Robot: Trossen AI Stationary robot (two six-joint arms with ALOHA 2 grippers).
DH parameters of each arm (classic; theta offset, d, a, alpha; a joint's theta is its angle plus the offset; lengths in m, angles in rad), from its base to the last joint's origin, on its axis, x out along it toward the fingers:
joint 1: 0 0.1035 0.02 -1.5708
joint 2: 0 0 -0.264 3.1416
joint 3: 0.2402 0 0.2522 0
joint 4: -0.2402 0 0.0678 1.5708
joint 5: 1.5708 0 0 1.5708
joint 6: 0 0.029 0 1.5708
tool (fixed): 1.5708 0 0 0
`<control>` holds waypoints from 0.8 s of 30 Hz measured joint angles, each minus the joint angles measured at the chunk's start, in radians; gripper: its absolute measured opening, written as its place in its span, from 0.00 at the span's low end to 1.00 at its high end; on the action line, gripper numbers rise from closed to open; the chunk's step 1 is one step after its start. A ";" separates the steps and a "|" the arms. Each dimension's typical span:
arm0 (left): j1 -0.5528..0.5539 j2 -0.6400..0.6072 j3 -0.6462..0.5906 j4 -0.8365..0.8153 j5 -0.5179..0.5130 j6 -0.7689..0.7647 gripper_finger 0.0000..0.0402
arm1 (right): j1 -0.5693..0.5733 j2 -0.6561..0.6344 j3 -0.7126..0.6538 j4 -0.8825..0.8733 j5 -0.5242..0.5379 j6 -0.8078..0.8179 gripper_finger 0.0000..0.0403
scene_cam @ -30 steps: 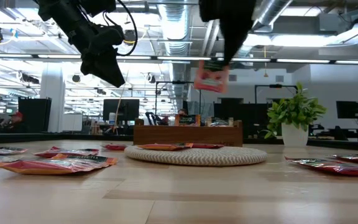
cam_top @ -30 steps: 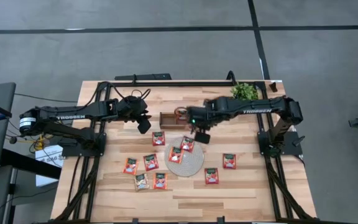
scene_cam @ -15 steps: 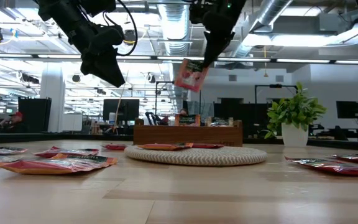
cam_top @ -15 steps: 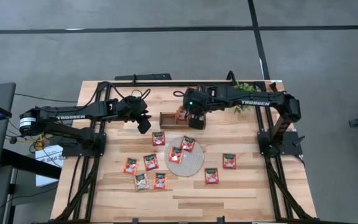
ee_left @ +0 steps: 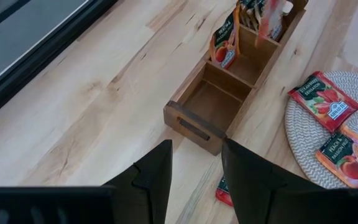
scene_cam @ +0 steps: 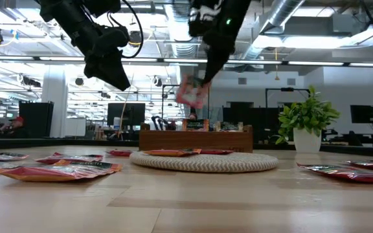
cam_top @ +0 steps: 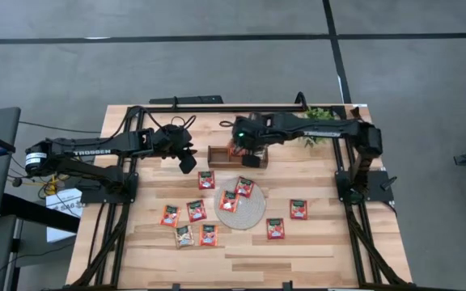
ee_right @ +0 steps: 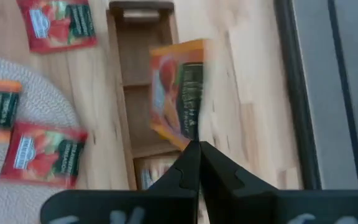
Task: Pick & Place Tea
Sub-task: Put the orange tea bag into the middle section of the wooden organizer
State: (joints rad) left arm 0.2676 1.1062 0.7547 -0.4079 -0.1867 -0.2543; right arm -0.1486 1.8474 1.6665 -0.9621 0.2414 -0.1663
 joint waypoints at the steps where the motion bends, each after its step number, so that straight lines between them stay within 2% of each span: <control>1: 0.000 0.000 0.000 0.001 0.000 0.000 0.33 | 0.000 0.013 -0.005 -0.020 0.002 -0.002 0.00; 12: 0.000 0.000 0.000 0.008 -0.002 0.021 0.33 | 0.001 0.101 -0.002 -0.017 0.030 -0.052 0.00; 24: 0.000 0.000 0.000 0.014 -0.003 0.033 0.33 | 0.002 0.106 -0.003 -0.012 0.077 -0.071 0.00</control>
State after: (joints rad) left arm 0.2676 1.1065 0.7547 -0.3935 -0.1902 -0.2211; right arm -0.1463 1.9530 1.6630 -0.9744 0.3187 -0.2376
